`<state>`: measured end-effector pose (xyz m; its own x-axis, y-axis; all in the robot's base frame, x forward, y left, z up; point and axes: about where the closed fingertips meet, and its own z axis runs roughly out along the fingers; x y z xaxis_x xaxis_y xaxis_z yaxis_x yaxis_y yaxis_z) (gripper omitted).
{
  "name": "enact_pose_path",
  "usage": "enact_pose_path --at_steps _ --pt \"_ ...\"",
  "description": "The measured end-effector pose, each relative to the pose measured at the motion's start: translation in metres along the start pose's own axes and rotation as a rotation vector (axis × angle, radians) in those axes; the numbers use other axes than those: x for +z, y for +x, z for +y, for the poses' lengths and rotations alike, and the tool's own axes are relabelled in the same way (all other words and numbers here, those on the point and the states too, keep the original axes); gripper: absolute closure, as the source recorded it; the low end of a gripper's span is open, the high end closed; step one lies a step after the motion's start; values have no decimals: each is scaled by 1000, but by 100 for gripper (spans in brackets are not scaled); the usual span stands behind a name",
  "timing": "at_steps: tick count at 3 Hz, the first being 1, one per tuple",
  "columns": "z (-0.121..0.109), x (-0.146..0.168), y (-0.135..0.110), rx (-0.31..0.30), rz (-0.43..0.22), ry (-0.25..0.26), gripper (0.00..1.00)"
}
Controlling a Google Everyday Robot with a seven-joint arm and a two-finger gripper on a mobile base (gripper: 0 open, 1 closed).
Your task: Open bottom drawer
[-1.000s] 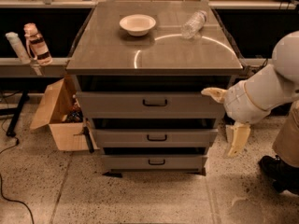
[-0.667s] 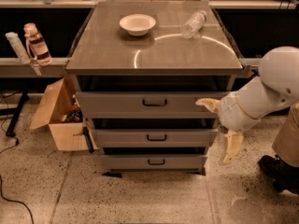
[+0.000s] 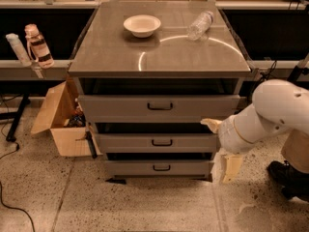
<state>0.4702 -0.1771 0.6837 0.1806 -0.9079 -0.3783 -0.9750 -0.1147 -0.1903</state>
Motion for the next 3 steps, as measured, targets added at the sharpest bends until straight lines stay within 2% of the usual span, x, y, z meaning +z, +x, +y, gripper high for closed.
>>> enact_pose_path --at_steps 1,2,3 --pt "0 24 4 60 61 71 0" --pt "-1 36 4 101 87 98 0" --pt "-1 36 4 101 86 98 0"
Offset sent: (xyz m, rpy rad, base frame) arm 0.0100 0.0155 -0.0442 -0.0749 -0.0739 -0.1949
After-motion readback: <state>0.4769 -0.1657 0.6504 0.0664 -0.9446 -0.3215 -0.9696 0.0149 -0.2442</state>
